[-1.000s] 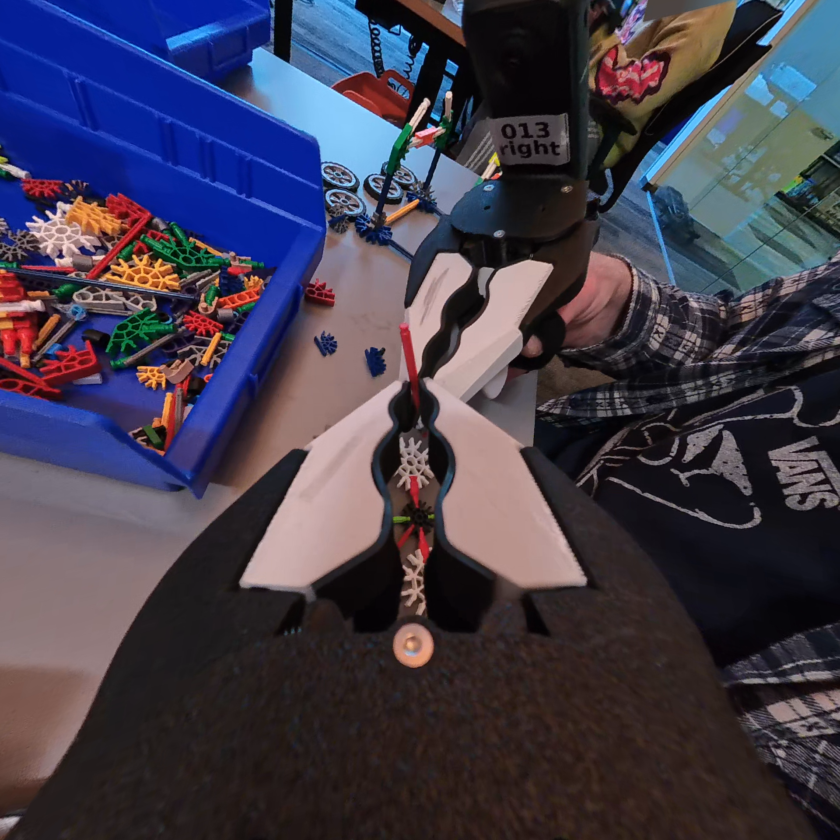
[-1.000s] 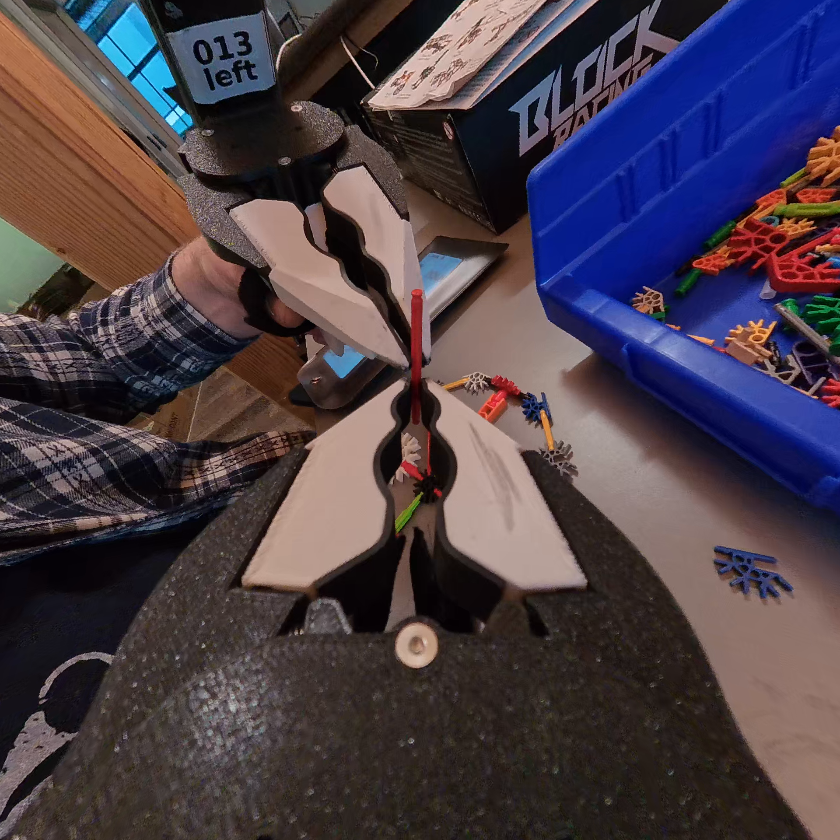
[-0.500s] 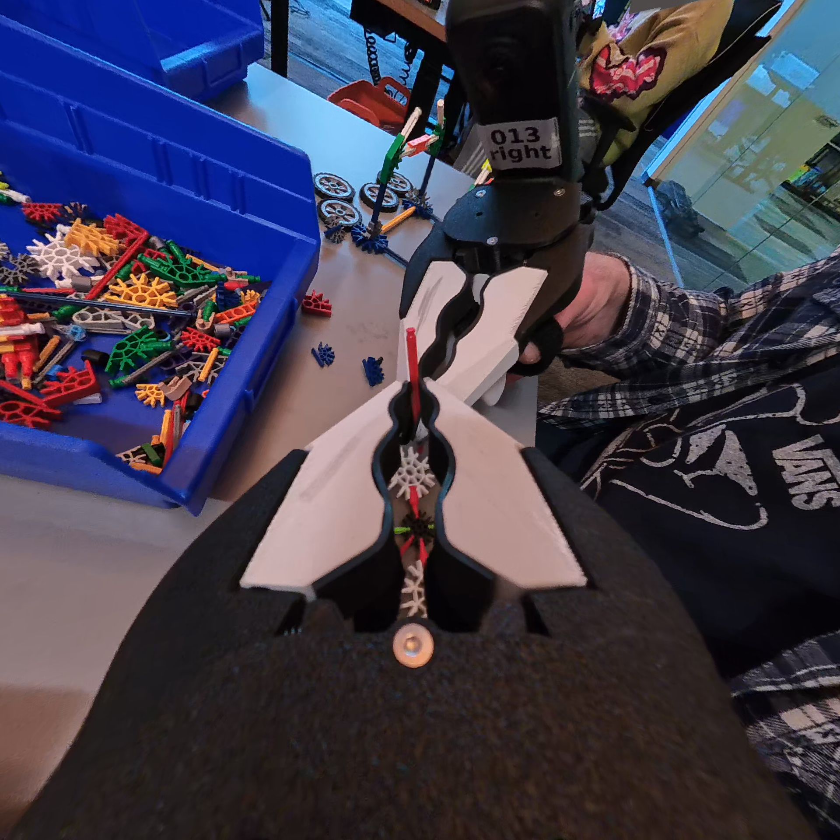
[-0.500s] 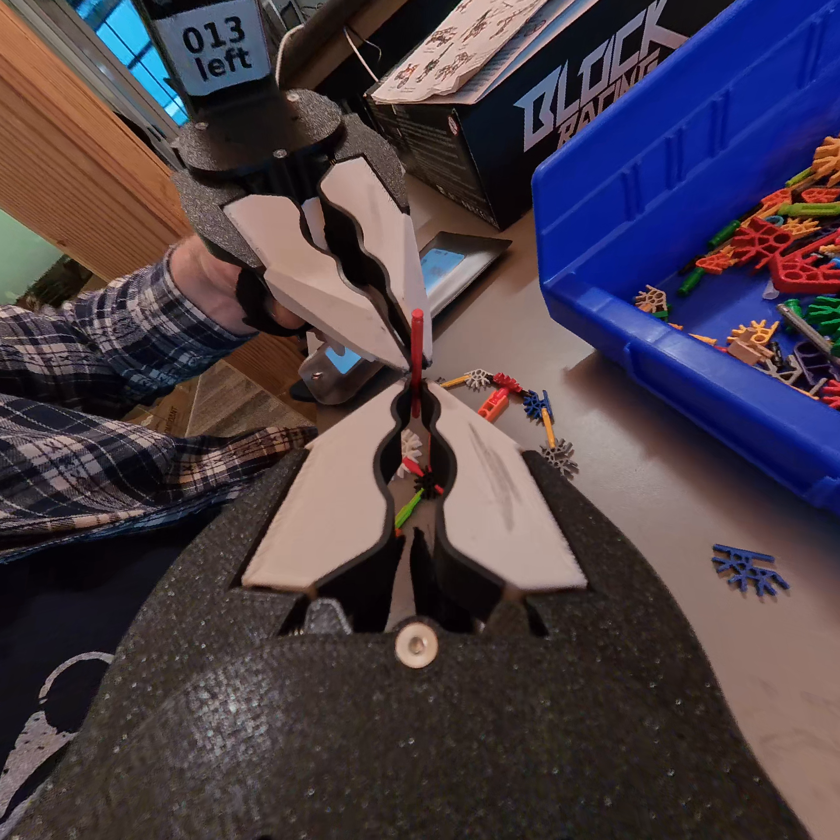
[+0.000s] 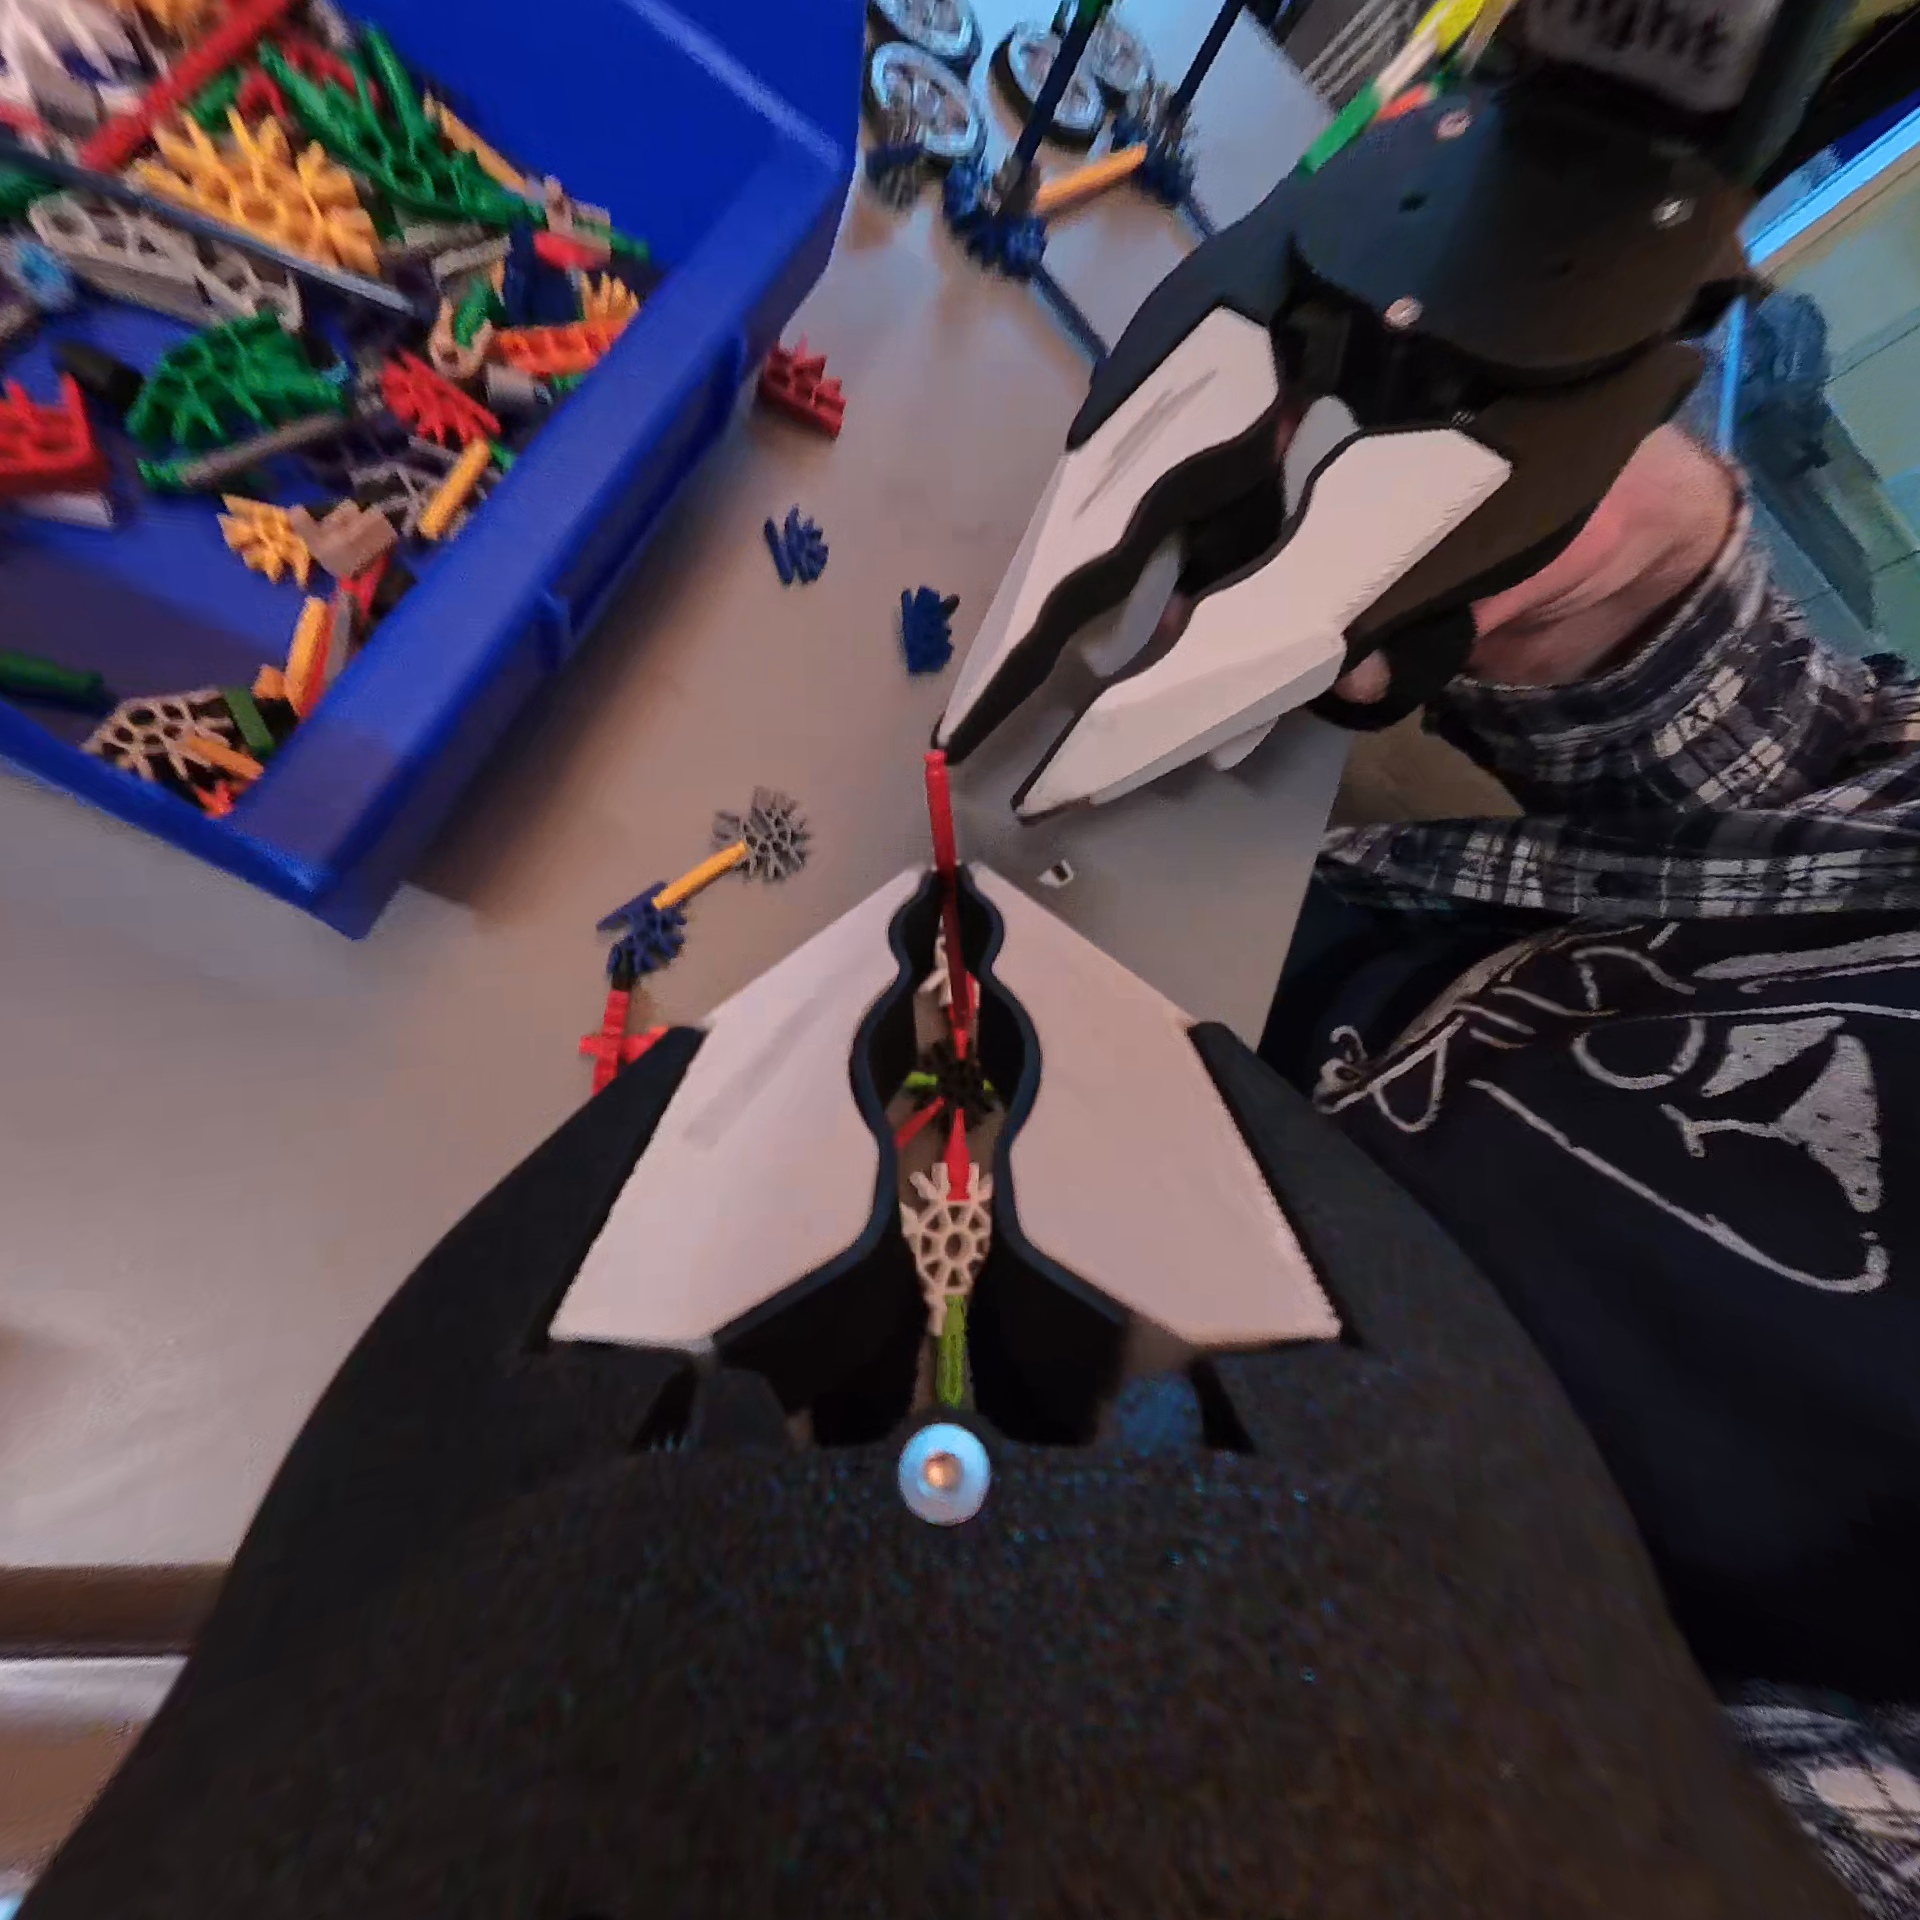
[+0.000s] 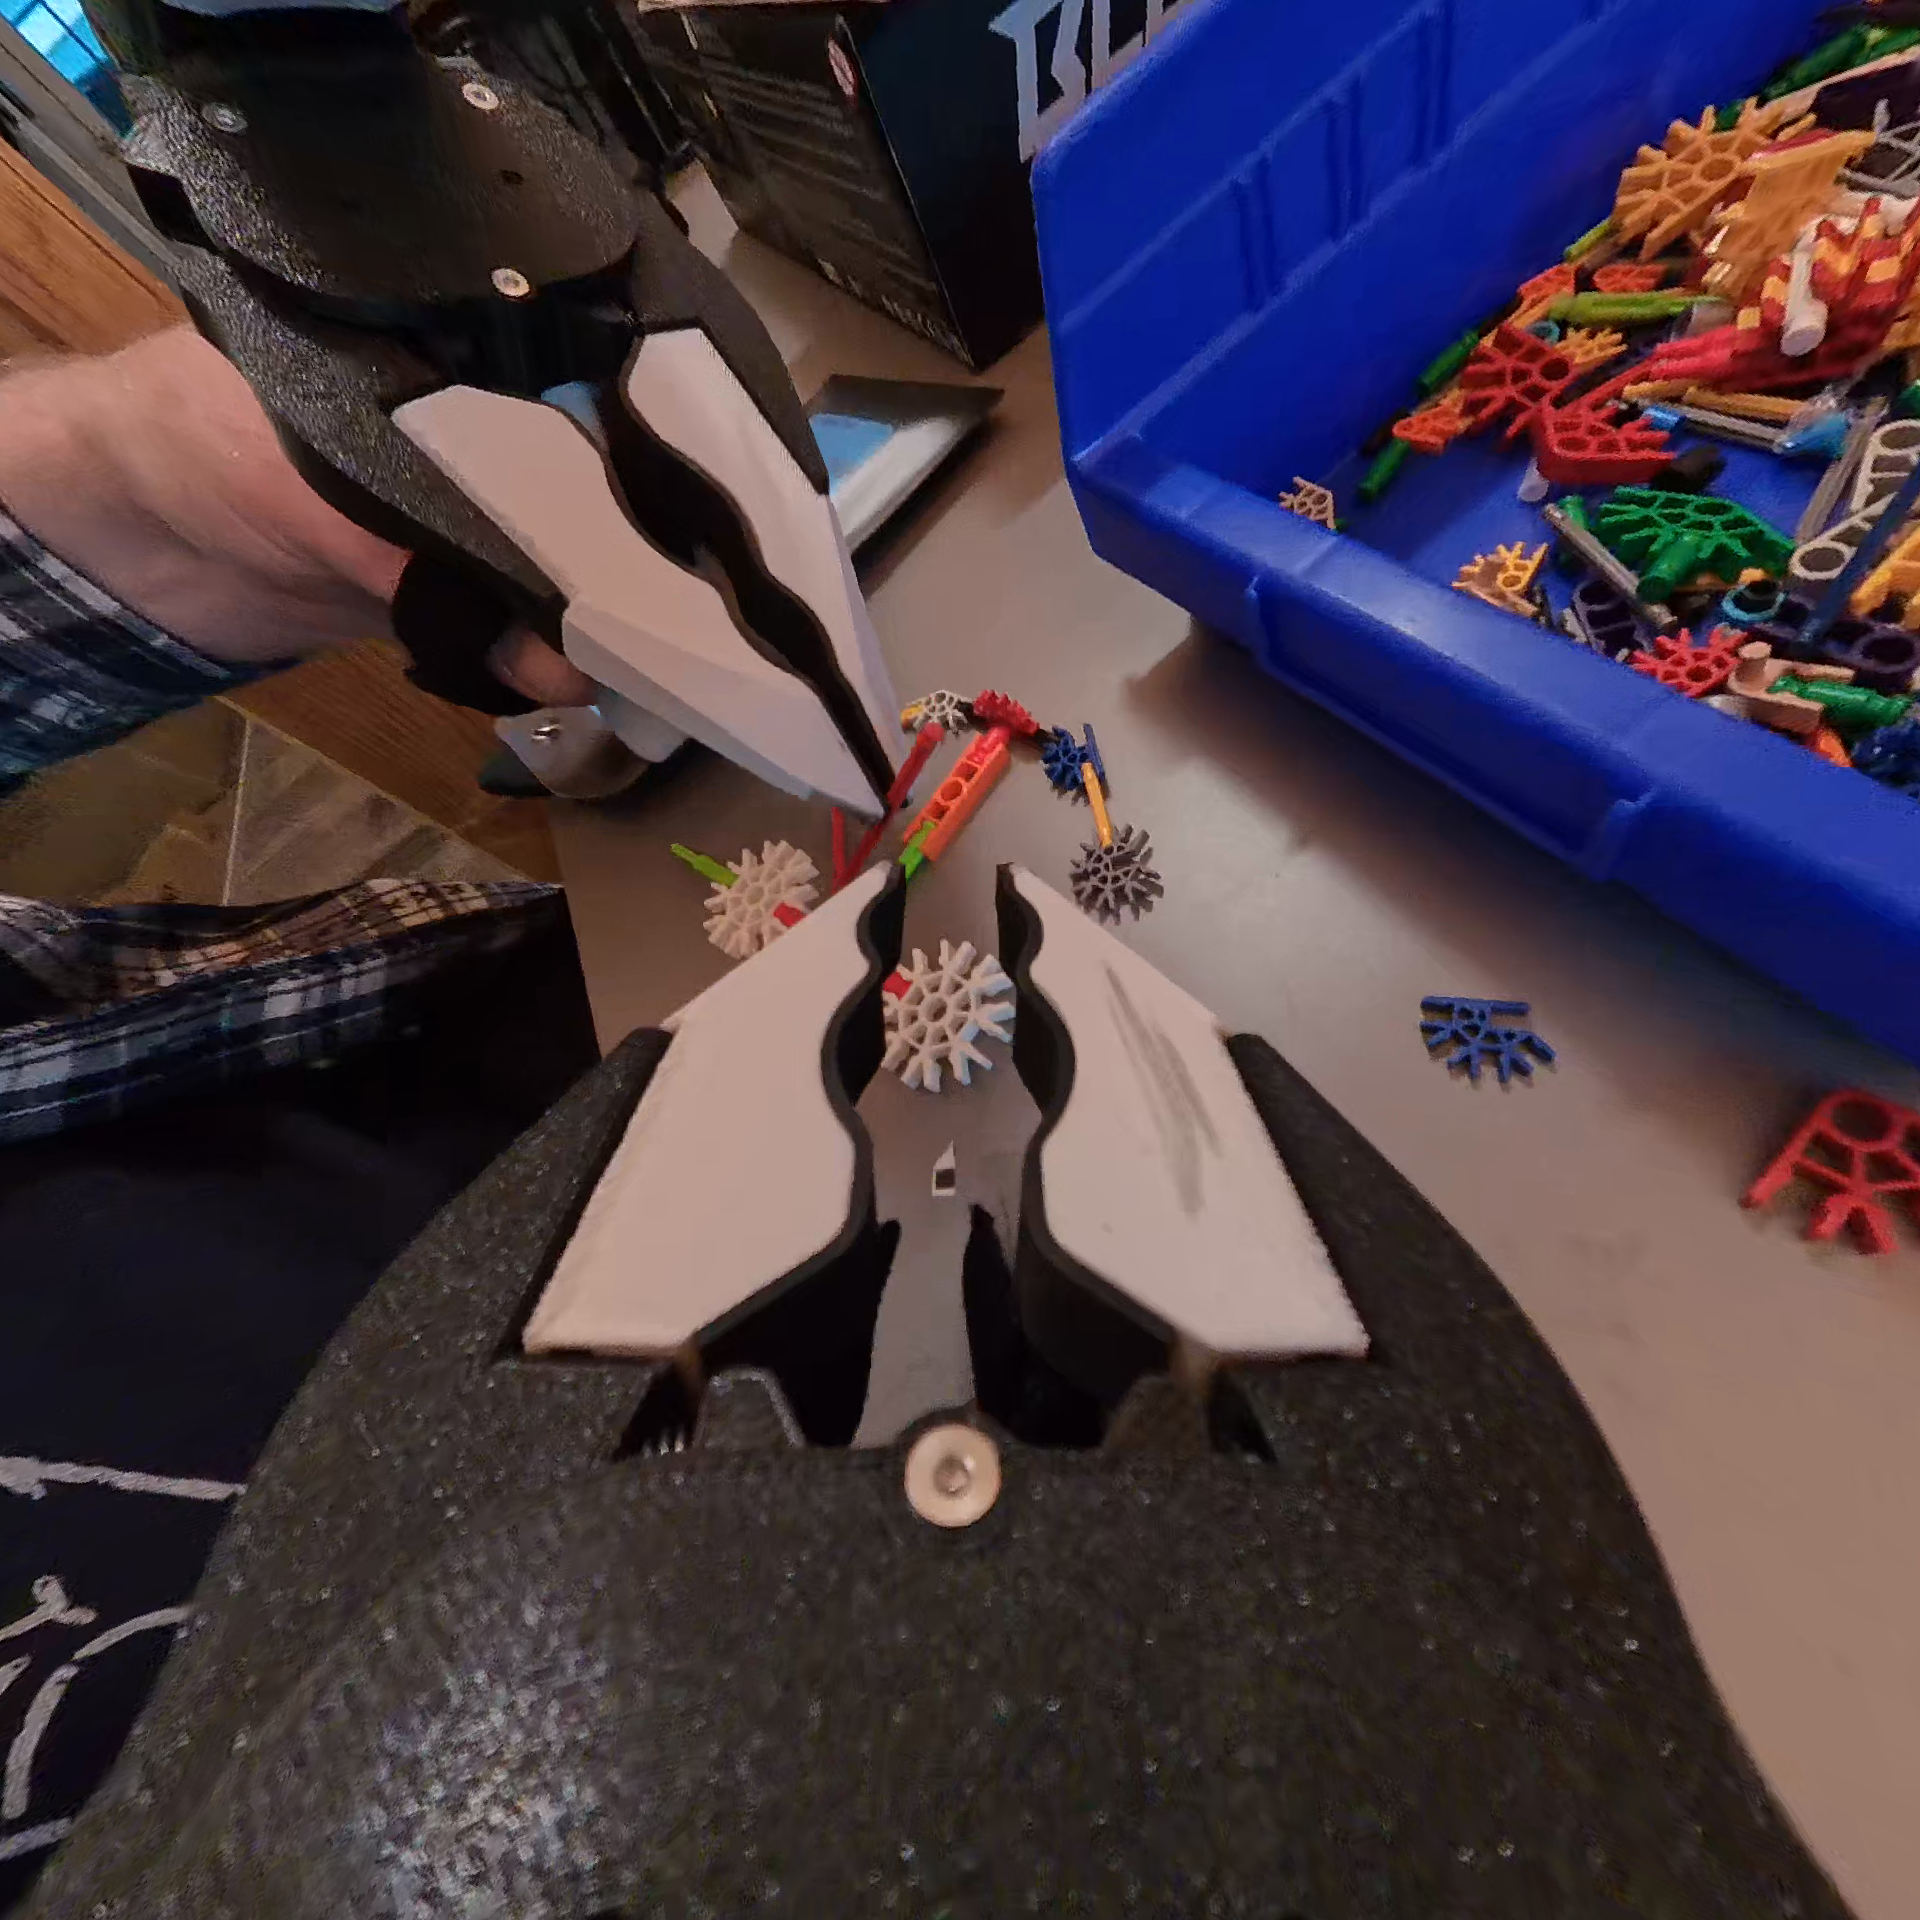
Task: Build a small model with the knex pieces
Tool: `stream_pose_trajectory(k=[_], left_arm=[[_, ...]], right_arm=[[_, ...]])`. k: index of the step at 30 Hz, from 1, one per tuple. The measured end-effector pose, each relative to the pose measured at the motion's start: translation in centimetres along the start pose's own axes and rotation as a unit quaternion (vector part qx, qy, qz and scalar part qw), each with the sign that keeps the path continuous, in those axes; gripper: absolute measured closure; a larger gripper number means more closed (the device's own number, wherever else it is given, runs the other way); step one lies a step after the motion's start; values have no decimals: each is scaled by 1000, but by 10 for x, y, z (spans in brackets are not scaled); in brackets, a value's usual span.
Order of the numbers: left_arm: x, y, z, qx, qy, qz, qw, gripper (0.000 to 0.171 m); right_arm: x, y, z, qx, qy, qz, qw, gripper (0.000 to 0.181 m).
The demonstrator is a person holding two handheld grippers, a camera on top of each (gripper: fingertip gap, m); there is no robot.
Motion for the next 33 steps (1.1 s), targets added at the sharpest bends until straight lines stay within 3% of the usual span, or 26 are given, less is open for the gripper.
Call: stream_pose_trajectory(k=[9, 33], left_arm=[[-1, 11, 11, -56, -35, -28, 997, 171], [-12, 16, 18, -52, -55, -81, 994, 169]], right_arm=[[1, 7, 6, -3, 1, -11, 1000, 166], [5, 9, 2, 12, -11, -5, 1000, 169]])
Point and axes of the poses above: each gripper's, where its closed fingertips meet, z out along the fingers, y out of its underside, x = y × z across the jaws, the point moved 3 cm from there along -z, back along the fingers, and after that the axes turned 3 degrees about -z, right-handed, at the moved point
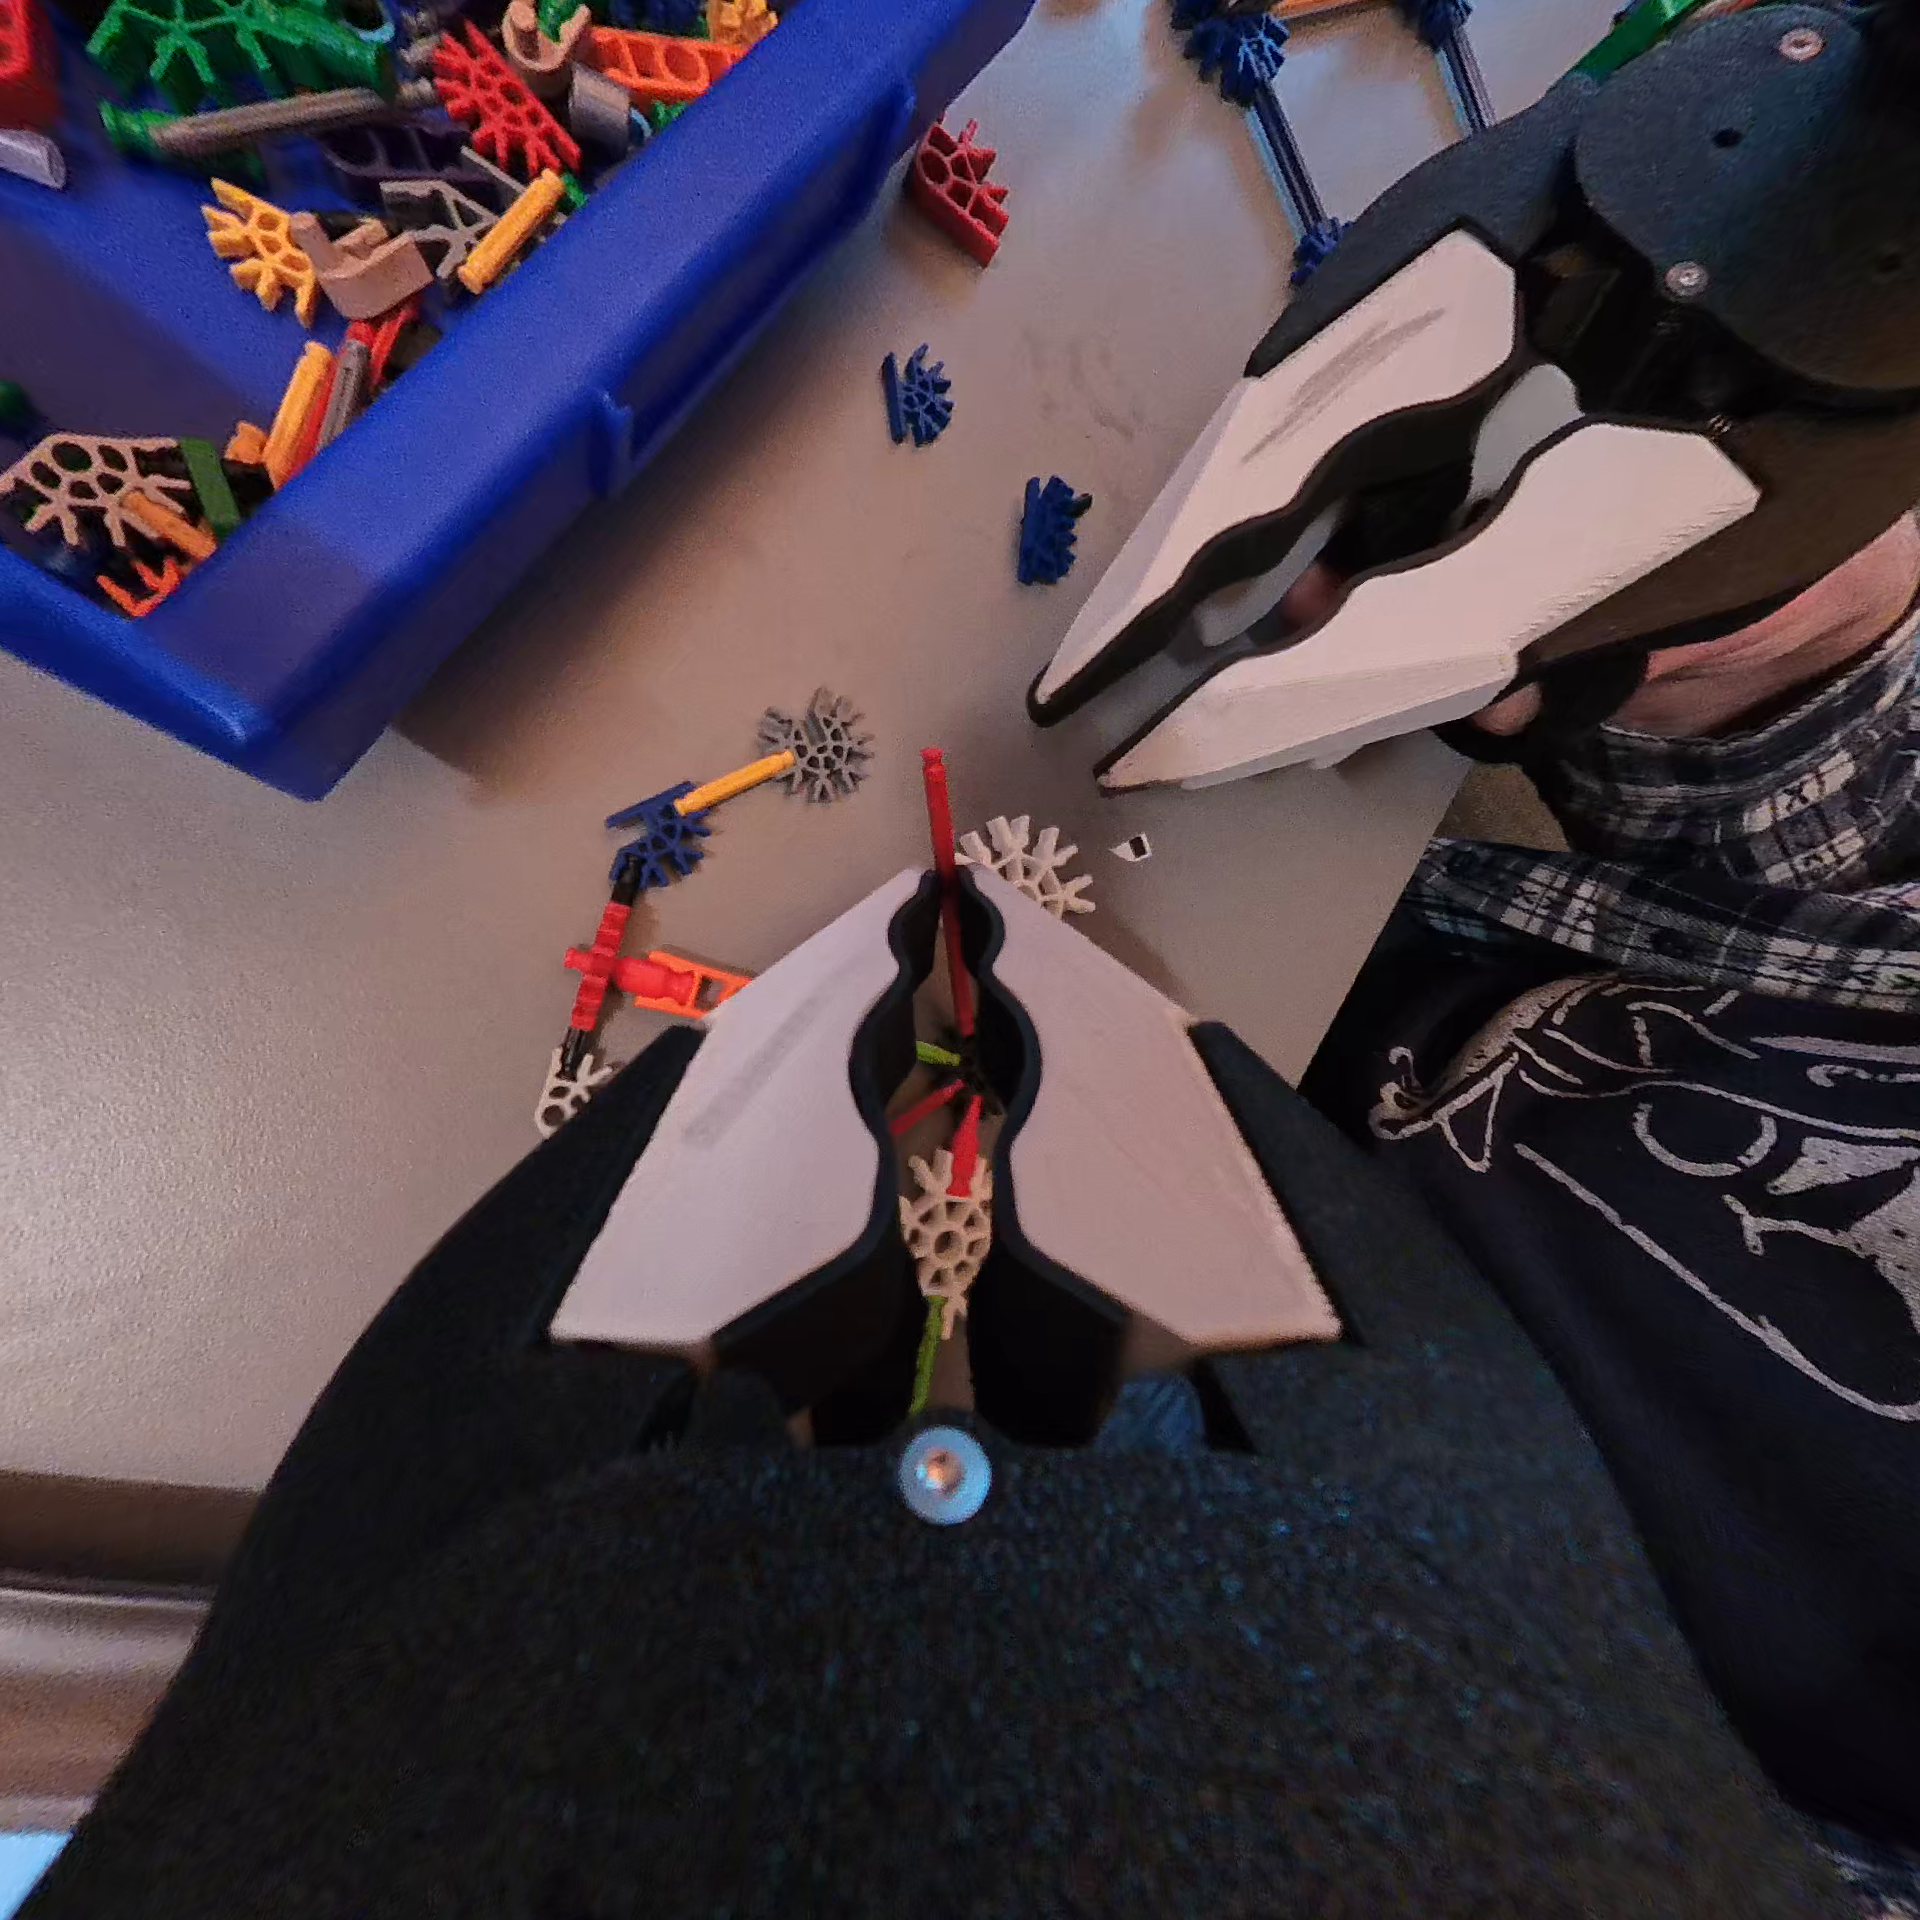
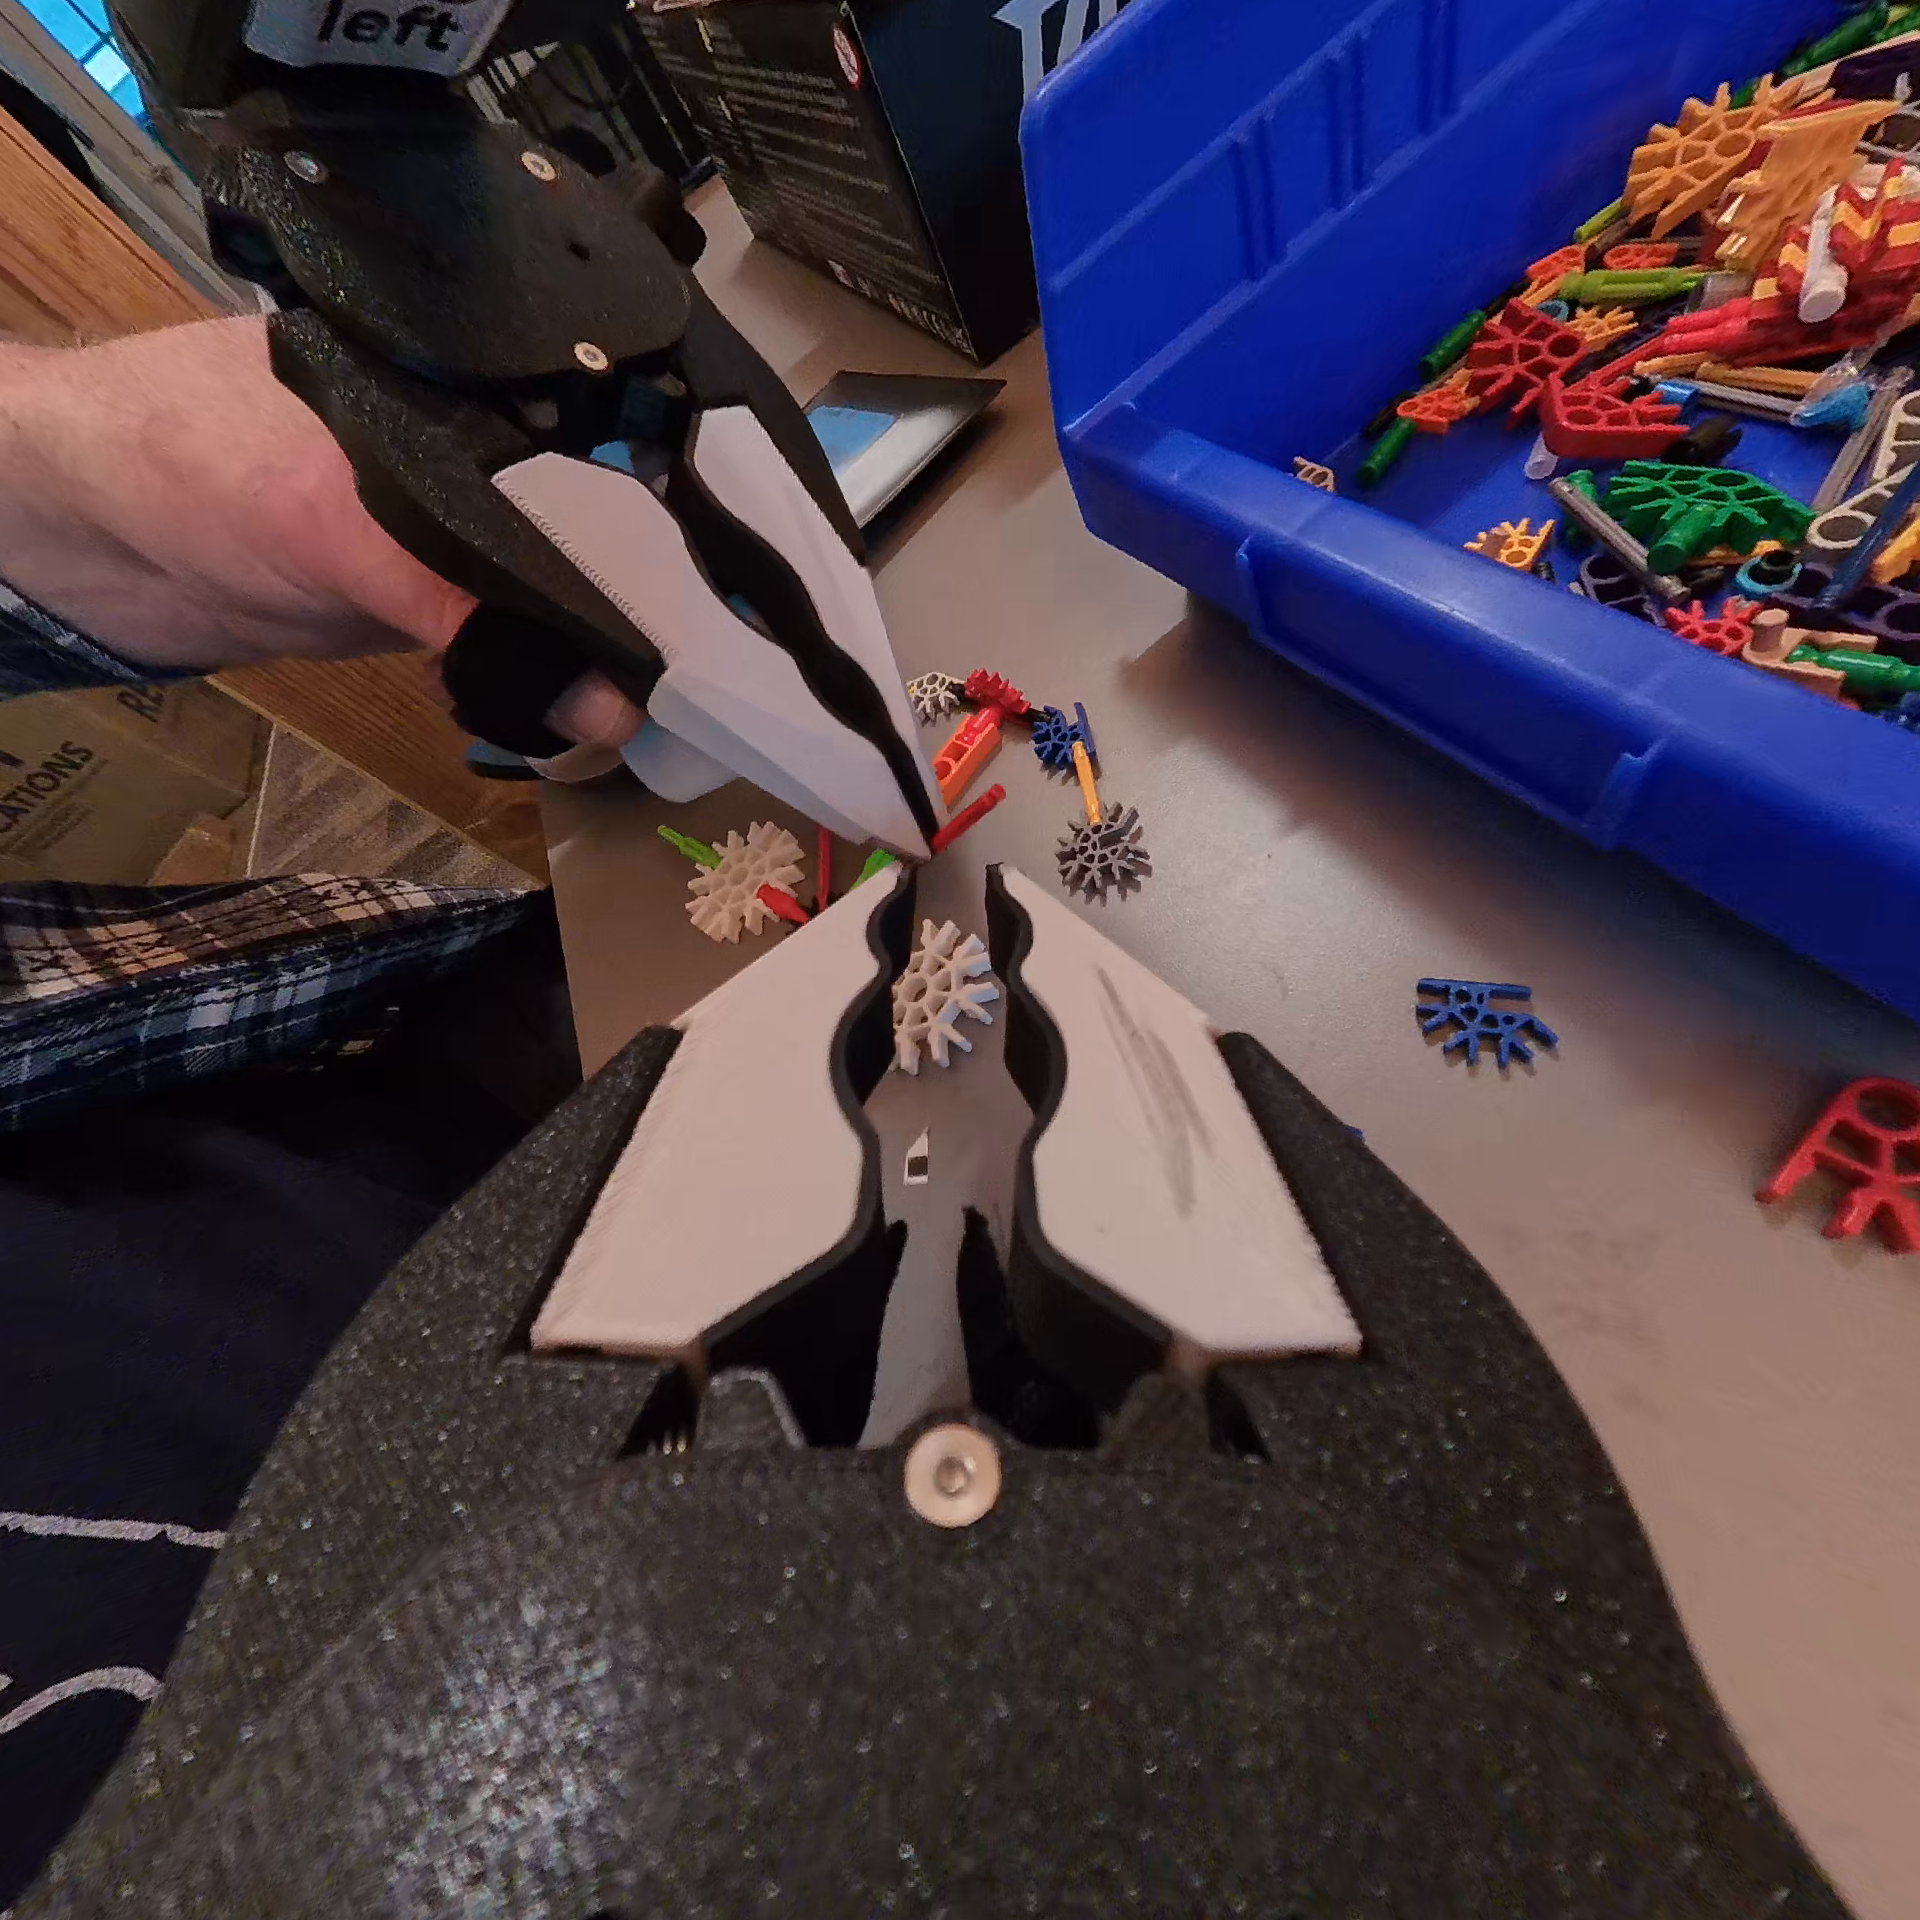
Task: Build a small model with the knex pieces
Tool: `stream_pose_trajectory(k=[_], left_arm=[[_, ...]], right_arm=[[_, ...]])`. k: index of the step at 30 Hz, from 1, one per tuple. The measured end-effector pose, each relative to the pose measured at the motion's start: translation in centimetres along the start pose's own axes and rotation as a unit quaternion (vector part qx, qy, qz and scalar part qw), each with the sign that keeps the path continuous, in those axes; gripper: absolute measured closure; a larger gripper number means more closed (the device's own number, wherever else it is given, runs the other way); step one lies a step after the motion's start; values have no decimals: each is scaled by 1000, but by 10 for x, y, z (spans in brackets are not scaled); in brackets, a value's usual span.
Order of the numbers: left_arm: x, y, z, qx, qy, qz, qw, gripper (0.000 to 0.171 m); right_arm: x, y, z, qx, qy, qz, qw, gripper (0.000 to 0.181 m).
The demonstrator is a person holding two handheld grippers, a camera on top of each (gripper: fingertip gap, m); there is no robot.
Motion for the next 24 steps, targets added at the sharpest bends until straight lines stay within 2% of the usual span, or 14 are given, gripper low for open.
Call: stream_pose_trajectory(k=[24], left_arm=[[1, 3, 0, -5, -2, -8, 1000, 169]], right_arm=[[0, -1, -4, 10, -5, 2, 1000, 169]])
Point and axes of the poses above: each gripper's, where its closed fingertips meet, z out along the fingers, y out of its underside, x = y × z across the jaws, the point moved 3 cm from there along -z, back along the fingers, and after that the axes turned 3 degrees about -z, right-handed, at the moved point
